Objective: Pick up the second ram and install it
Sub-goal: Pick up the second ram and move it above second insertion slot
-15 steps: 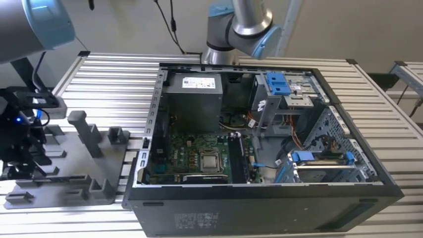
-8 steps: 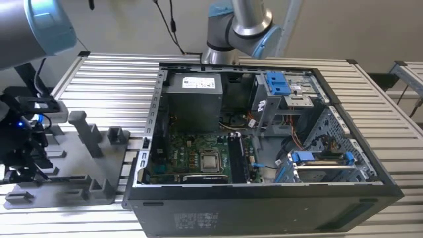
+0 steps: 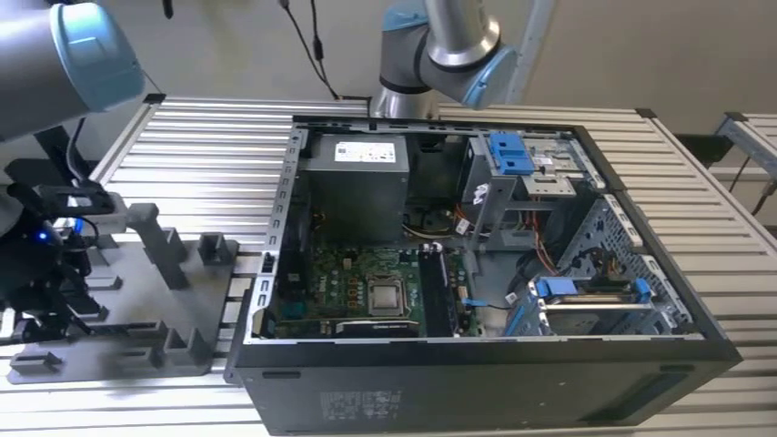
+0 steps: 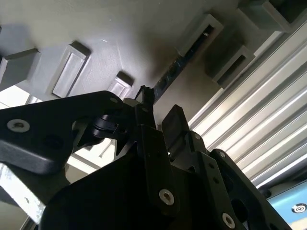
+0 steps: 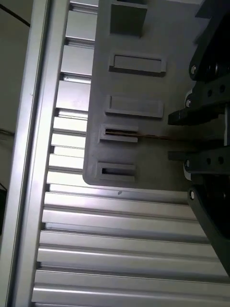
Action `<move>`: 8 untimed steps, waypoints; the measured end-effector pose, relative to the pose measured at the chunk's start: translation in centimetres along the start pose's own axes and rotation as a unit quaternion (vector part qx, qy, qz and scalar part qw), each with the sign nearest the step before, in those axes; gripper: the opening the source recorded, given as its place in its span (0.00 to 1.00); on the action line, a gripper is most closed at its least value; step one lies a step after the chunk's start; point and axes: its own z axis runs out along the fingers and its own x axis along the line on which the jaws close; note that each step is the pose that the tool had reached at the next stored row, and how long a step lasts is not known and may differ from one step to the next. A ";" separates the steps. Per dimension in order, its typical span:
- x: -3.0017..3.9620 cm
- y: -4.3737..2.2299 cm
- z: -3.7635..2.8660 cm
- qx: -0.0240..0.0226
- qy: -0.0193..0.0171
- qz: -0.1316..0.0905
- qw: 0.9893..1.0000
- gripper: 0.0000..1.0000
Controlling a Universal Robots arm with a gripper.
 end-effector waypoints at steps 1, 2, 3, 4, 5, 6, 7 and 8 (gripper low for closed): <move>0.01 0.00 0.12 0.000 0.000 0.000 1.000 0.36; 0.01 0.00 0.25 0.000 0.000 0.000 1.000 0.36; 0.02 -0.01 0.38 0.000 0.000 0.000 1.000 0.36; 0.03 -0.01 0.51 0.000 0.000 0.000 1.000 0.36; 0.03 -0.01 0.62 0.000 0.000 0.000 1.000 0.36; 0.04 -0.01 0.74 0.000 0.000 0.000 1.000 0.36; 0.04 -0.01 0.84 0.000 0.000 0.000 1.000 0.36; 0.05 -0.01 0.95 0.000 0.000 0.000 1.000 0.36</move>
